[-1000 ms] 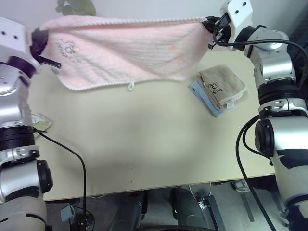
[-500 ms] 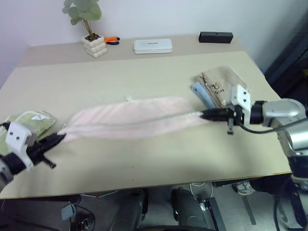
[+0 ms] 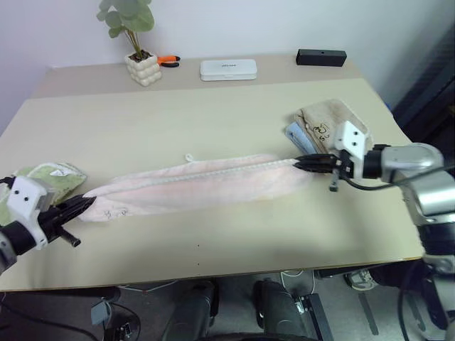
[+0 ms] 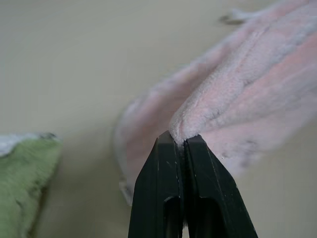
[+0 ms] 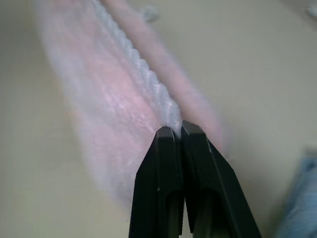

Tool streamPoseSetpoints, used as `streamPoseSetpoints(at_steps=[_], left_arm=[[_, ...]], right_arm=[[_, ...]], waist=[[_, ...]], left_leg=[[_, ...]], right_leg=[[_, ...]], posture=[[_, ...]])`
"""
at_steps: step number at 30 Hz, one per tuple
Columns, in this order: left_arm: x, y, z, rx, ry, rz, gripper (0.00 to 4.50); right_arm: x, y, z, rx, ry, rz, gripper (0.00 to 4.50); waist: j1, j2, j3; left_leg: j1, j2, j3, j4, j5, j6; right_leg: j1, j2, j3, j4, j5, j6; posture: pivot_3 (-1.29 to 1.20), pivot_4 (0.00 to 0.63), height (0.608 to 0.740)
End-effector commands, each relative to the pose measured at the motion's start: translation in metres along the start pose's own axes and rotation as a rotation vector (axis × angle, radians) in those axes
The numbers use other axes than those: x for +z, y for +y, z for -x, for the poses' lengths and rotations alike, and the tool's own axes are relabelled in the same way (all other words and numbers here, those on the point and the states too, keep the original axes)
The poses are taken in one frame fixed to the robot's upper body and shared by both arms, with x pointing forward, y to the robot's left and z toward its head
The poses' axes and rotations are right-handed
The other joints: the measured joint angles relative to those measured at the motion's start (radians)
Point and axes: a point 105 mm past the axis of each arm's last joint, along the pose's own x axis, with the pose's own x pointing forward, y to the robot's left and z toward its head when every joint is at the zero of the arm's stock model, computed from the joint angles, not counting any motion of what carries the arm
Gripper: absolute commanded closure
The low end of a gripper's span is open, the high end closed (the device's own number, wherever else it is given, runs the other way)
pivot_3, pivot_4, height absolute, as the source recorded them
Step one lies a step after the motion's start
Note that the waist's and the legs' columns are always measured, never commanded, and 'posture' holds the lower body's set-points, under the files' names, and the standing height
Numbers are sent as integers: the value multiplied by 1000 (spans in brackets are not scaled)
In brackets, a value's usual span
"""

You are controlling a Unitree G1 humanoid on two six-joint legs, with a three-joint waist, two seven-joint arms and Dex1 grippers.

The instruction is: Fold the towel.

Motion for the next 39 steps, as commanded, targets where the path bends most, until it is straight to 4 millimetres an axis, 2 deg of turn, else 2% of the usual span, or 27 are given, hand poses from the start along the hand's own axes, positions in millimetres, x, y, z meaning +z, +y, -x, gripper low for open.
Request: streamPoseSetpoints(at_steps=[1, 7, 10, 14, 16, 19, 21, 23, 24, 26, 28, 30, 32, 37, 39], left_arm=[[-4, 12, -11, 28, 17, -39, 4500], [-8, 18, -34, 31, 9, -32, 4500], [-14, 17, -37, 21, 22, -5, 4500], [-18, 20, -34, 49, 24, 30, 3209], [-18, 22, -32, 71, 21, 24, 2065], [-10, 33, -24, 166, -42, 62, 631], [-7, 37, -21, 202, -71, 84, 631], [7, 43, -12, 268, -174, 150, 631], [13, 45, -6, 297, -219, 175, 631], [17, 44, -1, 311, -244, 198, 568], [17, 40, 2, 318, -236, 161, 568], [25, 31, 1, 299, -244, 114, 568], [36, 12, -6, 219, -255, 56, 568], [45, -72, -35, -170, -215, -132, 568], [49, -98, -43, -289, -228, -120, 568]], right_arm=[[-2, -16, -13, -53, 11, 40, 4452], [-7, -30, -37, -92, 7, 28, 4452], [-11, -34, -41, -109, 18, 32, 4452], [-10, -37, -40, -126, 1, 13, 3207], [-9, -38, -38, -138, -3, 21, 2059], [-6, -48, -24, -224, -12, 39, 657], [-4, -51, -18, -252, -18, 38, 657], [-1, -53, 1, -317, -42, -29, 657], [0, -49, 11, -329, -54, -80, 657], [1, -37, 20, -317, -65, -151, 146], [2, -20, 25, -285, -69, -212, 41], [-2, 4, 31, -269, -75, -348, 41], [-9, 25, 36, -265, -68, -491, 41], [-34, 68, 36, -293, -14, -802, 41], [-40, 81, 31, -309, -5, -891, 41]], waist=[[0, 0, 0], [0, 0, 0], [-4, 0, 0], [-5, 0, 0], [-5, 0, 0], [-4, 0, 0], [-3, 0, 0], [0, 0, 0], [5, 0, 0], [7, -1, 0], [5, -1, 0], [4, -1, -1], [5, -1, -1], [7, -1, -1], [8, -1, -1]], left_leg=[[0, 0, 0, 0, 0, 0], [0, 0, 0, 0, 0, 0], [1, -1, 0, 0, 0, -1], [1, 0, 0, -1, 0, -1], [1, 0, -1, -1, 0, -1], [1, 0, -1, 0, 0, -1], [1, 0, -1, 0, 0, -1], [1, 0, -1, 0, 0, -1], [1, 0, -1, 0, 0, -1], [0, -1, -3, 0, 0, -1], [0, -1, -3, 0, 0, -1], [0, -1, -3, 0, 0, -1], [0, 0, -3, 0, 0, -1], [0, 0, -2, 1, 0, -1], [0, 0, -1, 0, 0, -1]], right_leg=[[0, 0, 0, 0, 0, 0], [-1, 1, -1, 2, 2, 3], [-1, 1, -1, 3, 2, 3], [-2, 1, -1, 4, 2, 3], [-2, 1, -1, 5, 2, 3], [-2, 1, -1, 5, 2, 3], [-2, 1, -1, 5, 2, 3], [-2, 1, -1, 5, 2, 3], [-2, 1, -1, 5, 2, 3], [-1, 0, -1, 4, 2, 3], [-1, 0, -1, 4, 2, 3], [-1, 0, 0, 5, 2, 3], [-1, 0, 0, 5, 1, 3], [0, 0, 1, 3, 1, 2], [0, 0, 1, 3, 0, 0]], posture=[[0, 150, 740], [0, 150, 740], [0, 150, 740], [0, 150, 740], [0, 150, 740], [0, 150, 740], [0, 150, 740], [0, 150, 740], [0, 150, 740], [0, 150, 740], [0, 150, 740], [0, 150, 740], [0, 150, 740], [0, 150, 740], [0, 150, 740]])
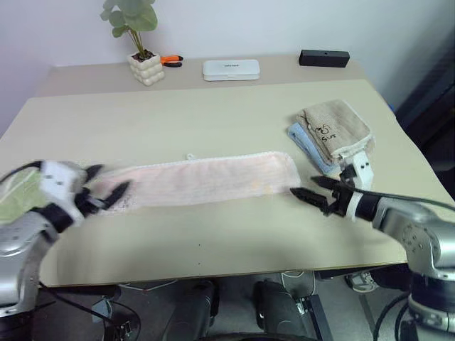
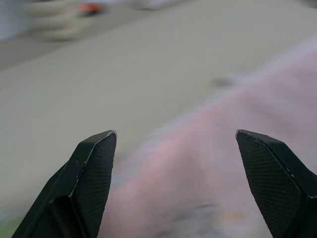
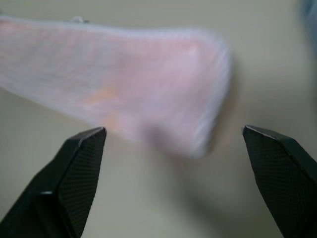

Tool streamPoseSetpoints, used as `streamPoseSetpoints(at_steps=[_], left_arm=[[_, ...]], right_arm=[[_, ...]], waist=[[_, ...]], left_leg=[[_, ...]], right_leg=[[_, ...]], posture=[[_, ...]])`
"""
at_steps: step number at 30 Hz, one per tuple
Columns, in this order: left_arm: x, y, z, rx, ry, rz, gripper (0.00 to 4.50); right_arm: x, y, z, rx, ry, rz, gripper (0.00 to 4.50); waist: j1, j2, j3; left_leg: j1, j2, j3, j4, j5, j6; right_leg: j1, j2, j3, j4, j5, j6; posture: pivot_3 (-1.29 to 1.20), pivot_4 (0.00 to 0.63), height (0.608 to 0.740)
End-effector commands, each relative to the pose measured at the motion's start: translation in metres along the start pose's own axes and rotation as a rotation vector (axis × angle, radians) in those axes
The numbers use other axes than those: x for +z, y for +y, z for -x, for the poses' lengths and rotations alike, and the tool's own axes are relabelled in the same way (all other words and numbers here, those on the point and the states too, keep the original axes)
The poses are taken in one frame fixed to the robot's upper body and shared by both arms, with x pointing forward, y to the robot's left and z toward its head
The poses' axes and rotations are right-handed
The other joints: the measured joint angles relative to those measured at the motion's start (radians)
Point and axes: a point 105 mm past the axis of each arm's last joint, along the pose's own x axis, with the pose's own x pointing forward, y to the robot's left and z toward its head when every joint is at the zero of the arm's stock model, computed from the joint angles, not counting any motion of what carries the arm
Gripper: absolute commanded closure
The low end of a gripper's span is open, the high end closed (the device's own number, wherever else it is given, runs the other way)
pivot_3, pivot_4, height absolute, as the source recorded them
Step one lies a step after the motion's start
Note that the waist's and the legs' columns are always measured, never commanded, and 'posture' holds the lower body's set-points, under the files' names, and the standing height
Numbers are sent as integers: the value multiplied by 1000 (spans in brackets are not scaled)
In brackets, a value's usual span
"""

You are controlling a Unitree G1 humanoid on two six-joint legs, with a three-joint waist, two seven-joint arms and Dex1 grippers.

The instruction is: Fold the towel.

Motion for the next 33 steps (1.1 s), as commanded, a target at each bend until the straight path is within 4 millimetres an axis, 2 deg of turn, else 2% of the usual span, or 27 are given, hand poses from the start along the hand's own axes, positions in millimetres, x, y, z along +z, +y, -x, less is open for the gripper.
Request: streamPoseSetpoints(at_steps=[1, 7, 13, 15, 17, 19, 23, 26, 33], left_arm=[[15, -37, -17, -182, -47, -28, 568], [22, -75, -30, -357, -74, 2, 568], [15, -82, -25, -396, -47, 4, 568], [12, -82, -24, -396, -40, 2, 568], [10, -85, -23, -398, -35, 3, 568], [9, -87, -22, -395, -36, 6, 568], [8, -89, -22, -386, -37, 13, 568], [5, -90, -24, -383, -37, 22, 568], [-1, -91, -33, -382, -40, 32, 568]], right_arm=[[-6, 10, 2, -38, -15, -98, 41], [-7, 10, -25, -115, -60, -333, 41], [-5, 1, -52, -166, -79, -537, 41], [-2, -1, -58, -172, -95, -584, 567], [3, -2, -62, -171, -111, -610, 1392], [6, -2, -62, -171, -119, -615, 2299], [10, -5, -60, -178, -136, -620, 4467], [21, -10, -47, -193, -182, -591, 4467], [39, -21, 12, -255, -213, -344, 4467]], waist=[[-2, 0, 0], [-8, 1, -1], [-8, 0, -1], [-10, -1, -2], [-12, 0, -3], [-10, 0, -3], [-12, 0, -3], [-6, 1, -3], [-3, 2, -2]], left_leg=[[0, 0, 0, 0, 0, 0], [1, 1, 1, -1, 0, 0], [1, 1, 1, -1, 0, 0], [2, 1, 1, -1, 0, 0], [3, 1, 1, -1, 0, 0], [2, 1, 1, -1, 0, 0], [2, 1, 1, -2, 0, 0], [2, 1, 1, -1, 0, 0], [1, 0, 0, -1, 0, 1]], right_leg=[[0, 0, 0, 0, 0, 0], [-1, 1, 1, 1, 1, 2], [-1, 2, 0, 0, 2, 2], [0, 2, 0, 0, 2, 2], [0, 2, 0, 0, 2, 2], [0, 2, 0, 0, 2, 2], [0, 2, 0, 0, 2, 2], [0, 2, 0, 0, 2, 2], [0, 0, -1, -1, 1, 3]], posture=[[0, 150, 740], [0, 150, 740], [0, 150, 740], [0, 150, 740], [0, 150, 740], [0, 150, 740], [0, 150, 740], [0, 150, 740], [0, 150, 740]])
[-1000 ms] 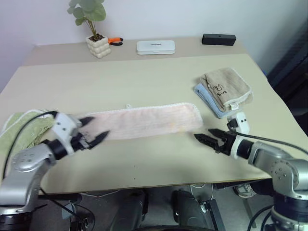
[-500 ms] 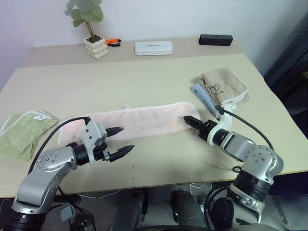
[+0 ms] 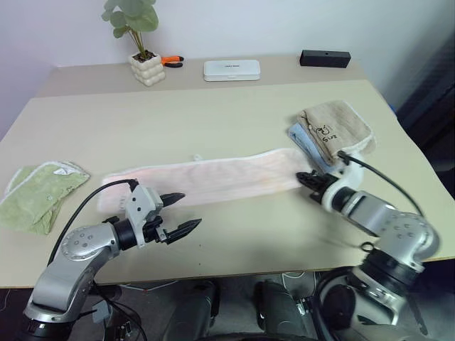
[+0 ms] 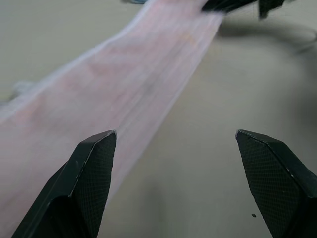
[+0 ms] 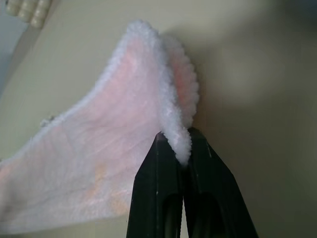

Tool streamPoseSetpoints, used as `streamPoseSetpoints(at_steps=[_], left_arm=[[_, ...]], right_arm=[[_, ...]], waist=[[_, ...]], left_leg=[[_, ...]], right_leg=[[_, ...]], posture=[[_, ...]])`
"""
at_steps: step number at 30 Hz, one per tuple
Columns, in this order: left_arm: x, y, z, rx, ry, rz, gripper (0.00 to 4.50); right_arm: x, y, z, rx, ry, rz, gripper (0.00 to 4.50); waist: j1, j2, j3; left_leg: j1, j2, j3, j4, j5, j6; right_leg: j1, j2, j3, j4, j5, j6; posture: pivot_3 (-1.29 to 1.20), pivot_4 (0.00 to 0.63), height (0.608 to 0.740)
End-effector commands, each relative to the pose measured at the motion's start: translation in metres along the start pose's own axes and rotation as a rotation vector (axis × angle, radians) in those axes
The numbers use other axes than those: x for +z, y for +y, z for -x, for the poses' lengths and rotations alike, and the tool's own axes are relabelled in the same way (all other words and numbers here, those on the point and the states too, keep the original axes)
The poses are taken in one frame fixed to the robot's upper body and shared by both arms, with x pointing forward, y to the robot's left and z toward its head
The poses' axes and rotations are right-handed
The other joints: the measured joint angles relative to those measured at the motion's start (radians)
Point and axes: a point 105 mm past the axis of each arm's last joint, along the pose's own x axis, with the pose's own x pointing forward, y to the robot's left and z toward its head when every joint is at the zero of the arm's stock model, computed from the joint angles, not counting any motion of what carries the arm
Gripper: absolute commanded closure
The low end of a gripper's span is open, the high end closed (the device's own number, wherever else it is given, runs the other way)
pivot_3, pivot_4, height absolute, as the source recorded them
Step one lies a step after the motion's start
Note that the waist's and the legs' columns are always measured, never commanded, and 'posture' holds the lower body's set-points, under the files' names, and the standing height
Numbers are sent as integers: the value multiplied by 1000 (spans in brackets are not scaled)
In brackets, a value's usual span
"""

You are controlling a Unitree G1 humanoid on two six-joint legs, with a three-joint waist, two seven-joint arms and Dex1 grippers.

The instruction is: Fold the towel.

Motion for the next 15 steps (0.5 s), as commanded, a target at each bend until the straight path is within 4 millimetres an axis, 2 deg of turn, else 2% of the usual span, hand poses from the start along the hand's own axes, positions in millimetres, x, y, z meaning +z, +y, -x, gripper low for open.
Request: streamPoseSetpoints(at_steps=[1, 4, 7, 11, 15], left_arm=[[5, 3, -3, -3, -26, -35, 568], [4, 5, -8, -8, -34, -36, 568], [4, 5, -12, -21, -37, -43, 568], [5, 6, -13, -15, -38, -53, 568], [7, 4, -12, 1, -46, -48, 568]], right_arm=[[19, 7, 22, 35, -53, 134, 4467], [28, 25, 29, 94, -44, 306, 4467], [20, 51, 29, 191, 8, 489, 4467], [-6, 86, 22, 338, 94, 686, 4467], [-39, 103, 2, 420, 189, 816, 4467]], waist=[[-2, 0, 0], [-8, 1, 0], [-10, 1, 0], [-3, 1, 0], [-3, 0, 0]], left_leg=[[0, 0, 0, 0, 0, 0], [0, 1, 0, 0, 0, 0], [0, 2, 1, 0, 0, 0], [-1, 3, 1, 0, 0, 0], [-1, 3, 0, 0, 0, 0]], right_leg=[[0, 0, 0, 0, 0, 0], [0, 0, 0, 0, -1, -2], [0, 1, 0, 0, -1, -2], [0, 1, -1, -2, -1, -1], [2, 1, -2, -7, 0, -1]], posture=[[0, 150, 740], [0, 150, 740], [0, 150, 740], [0, 150, 740], [0, 150, 740]])
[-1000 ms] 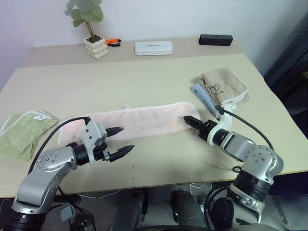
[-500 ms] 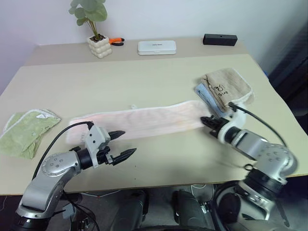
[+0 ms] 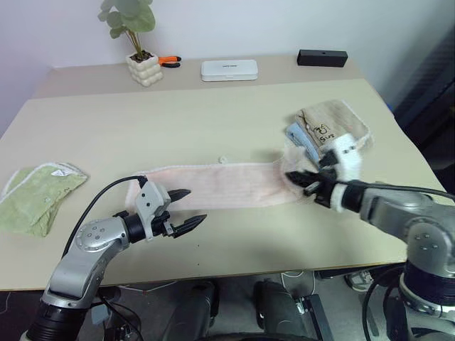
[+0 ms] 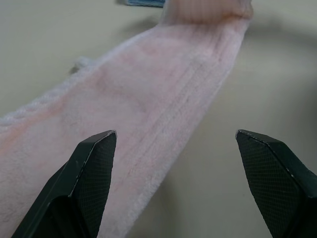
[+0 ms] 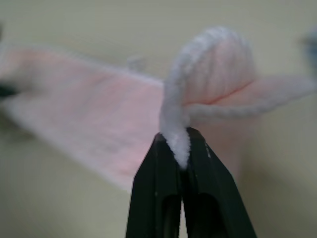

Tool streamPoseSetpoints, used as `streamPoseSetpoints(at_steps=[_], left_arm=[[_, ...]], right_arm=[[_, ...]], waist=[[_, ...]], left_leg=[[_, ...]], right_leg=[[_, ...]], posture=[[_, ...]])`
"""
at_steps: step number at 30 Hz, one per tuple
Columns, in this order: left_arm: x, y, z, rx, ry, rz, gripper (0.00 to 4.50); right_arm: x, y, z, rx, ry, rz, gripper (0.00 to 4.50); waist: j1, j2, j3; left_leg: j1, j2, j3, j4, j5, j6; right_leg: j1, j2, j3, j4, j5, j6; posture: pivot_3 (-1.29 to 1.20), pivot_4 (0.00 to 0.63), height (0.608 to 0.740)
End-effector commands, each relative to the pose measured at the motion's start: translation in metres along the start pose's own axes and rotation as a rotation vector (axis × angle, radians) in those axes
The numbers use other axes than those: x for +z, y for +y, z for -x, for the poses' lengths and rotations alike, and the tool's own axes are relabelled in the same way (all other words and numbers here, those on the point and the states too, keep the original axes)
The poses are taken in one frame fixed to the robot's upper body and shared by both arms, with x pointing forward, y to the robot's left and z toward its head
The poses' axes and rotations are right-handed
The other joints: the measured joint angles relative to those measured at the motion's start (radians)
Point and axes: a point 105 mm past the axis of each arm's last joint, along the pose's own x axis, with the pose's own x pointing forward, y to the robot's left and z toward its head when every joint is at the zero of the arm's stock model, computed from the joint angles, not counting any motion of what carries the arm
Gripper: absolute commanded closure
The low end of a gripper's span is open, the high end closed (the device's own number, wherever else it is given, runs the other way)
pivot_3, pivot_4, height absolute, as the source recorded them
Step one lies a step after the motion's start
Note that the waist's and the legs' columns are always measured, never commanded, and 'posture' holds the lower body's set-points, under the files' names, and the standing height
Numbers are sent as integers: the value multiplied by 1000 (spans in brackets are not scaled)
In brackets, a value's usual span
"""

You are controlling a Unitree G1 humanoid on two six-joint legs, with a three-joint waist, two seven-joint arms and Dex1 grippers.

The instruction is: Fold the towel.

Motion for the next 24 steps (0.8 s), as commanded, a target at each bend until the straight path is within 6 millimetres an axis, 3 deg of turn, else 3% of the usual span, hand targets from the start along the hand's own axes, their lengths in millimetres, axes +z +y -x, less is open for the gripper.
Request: streamPoseSetpoints(at_steps=[1, 7, 12, 15, 21, 24], left_arm=[[9, -4, 1, 13, -28, -29, 568], [9, -9, 4, 35, -26, -16, 568], [7, -10, 7, 49, -16, -11, 568], [5, -9, 9, 56, -9, -8, 568], [2, -4, 14, 76, 4, -10, 568], [1, 1, 18, 100, 10, -10, 568]], right_arm=[[1, 19, -24, 70, 0, 100, 4467], [-8, 33, -61, 129, 22, 166, 4467], [-10, 37, -71, 147, 22, 182, 4467], [-5, 44, -67, 202, -6, 186, 3608], [16, 35, -41, 221, -119, 213, 739], [31, 16, -28, 183, -189, 187, 899]], waist=[[-1, 0, 0], [0, 0, 0], [2, 0, 0], [2, 0, 0], [3, 0, 0], [4, 0, 0]], left_leg=[[0, 0, 0, 0, 0, 0], [0, 0, 0, 0, -1, 1], [-1, 0, 0, 0, -1, 1], [-1, 0, 0, 0, -1, 1], [-1, 0, 0, 0, -1, 1], [-1, 0, 0, 0, -1, 1]], right_leg=[[0, 0, 0, -1, 0, 0], [1, 0, 0, -3, 1, 0], [0, 1, 0, -3, 1, 0], [0, 1, 0, -3, 1, 0], [0, 1, 0, -3, 1, 0], [1, 1, 0, -3, 1, 0]], posture=[[0, 150, 740], [0, 150, 740], [0, 150, 740], [0, 150, 740], [0, 150, 740], [0, 150, 740]])
